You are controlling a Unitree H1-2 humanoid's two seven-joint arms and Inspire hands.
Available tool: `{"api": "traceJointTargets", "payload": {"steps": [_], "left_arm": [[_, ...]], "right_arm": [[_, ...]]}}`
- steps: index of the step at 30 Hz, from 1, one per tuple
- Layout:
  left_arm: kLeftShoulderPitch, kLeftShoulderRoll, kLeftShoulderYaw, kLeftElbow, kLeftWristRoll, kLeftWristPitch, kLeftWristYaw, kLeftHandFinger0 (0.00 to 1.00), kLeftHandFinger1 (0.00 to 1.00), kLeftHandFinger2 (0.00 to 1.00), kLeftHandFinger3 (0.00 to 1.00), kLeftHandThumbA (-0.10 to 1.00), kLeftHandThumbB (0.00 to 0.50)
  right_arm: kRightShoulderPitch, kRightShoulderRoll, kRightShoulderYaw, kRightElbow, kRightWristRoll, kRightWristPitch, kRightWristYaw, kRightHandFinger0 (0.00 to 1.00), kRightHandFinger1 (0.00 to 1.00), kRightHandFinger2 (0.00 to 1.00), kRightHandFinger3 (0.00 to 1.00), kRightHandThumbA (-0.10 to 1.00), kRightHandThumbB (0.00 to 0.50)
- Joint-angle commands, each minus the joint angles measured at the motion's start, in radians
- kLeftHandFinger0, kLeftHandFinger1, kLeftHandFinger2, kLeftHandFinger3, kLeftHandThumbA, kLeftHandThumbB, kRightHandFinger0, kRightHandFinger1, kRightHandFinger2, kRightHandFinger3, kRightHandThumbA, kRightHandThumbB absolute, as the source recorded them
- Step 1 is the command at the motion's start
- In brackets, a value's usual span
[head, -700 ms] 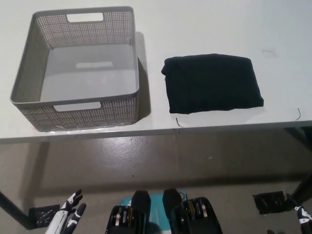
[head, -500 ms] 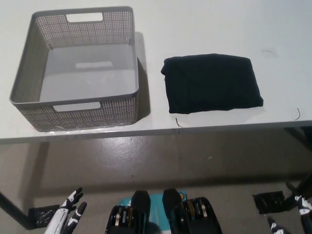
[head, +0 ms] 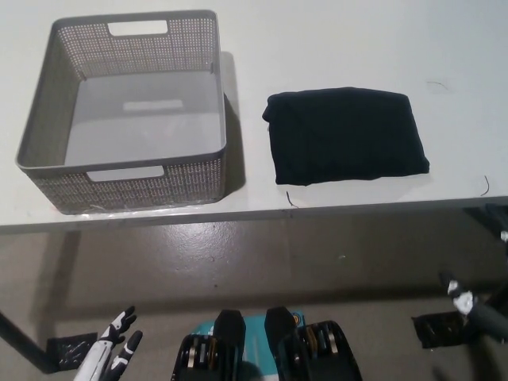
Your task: Use the right hand to pick up a t shirt on the right hand side and place it into a contianer on the left side
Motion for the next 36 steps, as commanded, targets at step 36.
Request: {"api": "traceJointTargets", "payload": {"steps": [36], "left_arm": [[-0.049,0.025,-0.007,-0.015,0.003,-0.026,-0.023,1.00,1.00,1.00,1.00,1.00,0.481]], "right_arm": [[-0.612,0.011,0.216,0.412,-0.315,0.333,0.083,1.00,1.00,1.00,1.00,0.81,0.500]]}}
